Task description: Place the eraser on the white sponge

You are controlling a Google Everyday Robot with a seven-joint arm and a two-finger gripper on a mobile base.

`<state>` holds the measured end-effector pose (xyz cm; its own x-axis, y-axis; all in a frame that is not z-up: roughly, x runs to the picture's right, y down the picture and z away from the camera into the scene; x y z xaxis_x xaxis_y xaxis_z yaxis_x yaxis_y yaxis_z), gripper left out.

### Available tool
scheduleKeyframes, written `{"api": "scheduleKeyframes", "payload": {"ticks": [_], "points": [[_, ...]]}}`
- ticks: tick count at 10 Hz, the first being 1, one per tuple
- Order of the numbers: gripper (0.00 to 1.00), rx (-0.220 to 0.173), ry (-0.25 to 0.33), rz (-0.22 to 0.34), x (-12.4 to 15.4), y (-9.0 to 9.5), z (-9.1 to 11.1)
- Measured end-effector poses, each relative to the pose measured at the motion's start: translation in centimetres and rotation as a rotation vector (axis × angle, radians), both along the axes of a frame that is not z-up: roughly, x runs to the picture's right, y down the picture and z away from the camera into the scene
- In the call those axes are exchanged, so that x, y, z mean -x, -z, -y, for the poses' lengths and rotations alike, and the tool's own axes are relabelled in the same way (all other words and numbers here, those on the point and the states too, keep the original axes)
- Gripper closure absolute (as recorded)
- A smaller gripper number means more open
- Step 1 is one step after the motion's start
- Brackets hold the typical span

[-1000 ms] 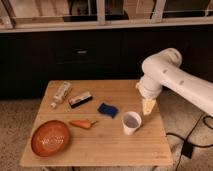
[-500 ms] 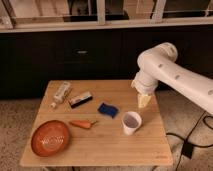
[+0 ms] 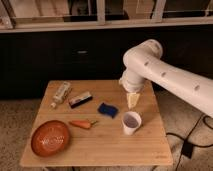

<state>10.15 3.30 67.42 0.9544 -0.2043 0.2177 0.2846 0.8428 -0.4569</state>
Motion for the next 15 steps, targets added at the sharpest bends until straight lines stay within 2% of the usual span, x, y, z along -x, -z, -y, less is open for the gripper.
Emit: {"api": "scheduleKeyframes", "payload": {"ticks": [4, 8, 12, 15], "points": [[0.2, -0.002, 0.042, 0.031, 5.1, 0.0, 0.1], [0.2, -0.007, 0.068, 0.05, 7.4, -0.5, 0.3], [0.2, -0.021, 0.096, 0.083, 12.1, -1.5, 0.3], [0.2, -0.017, 0.12, 0.094, 13.5, -2.2, 0.3]]}}
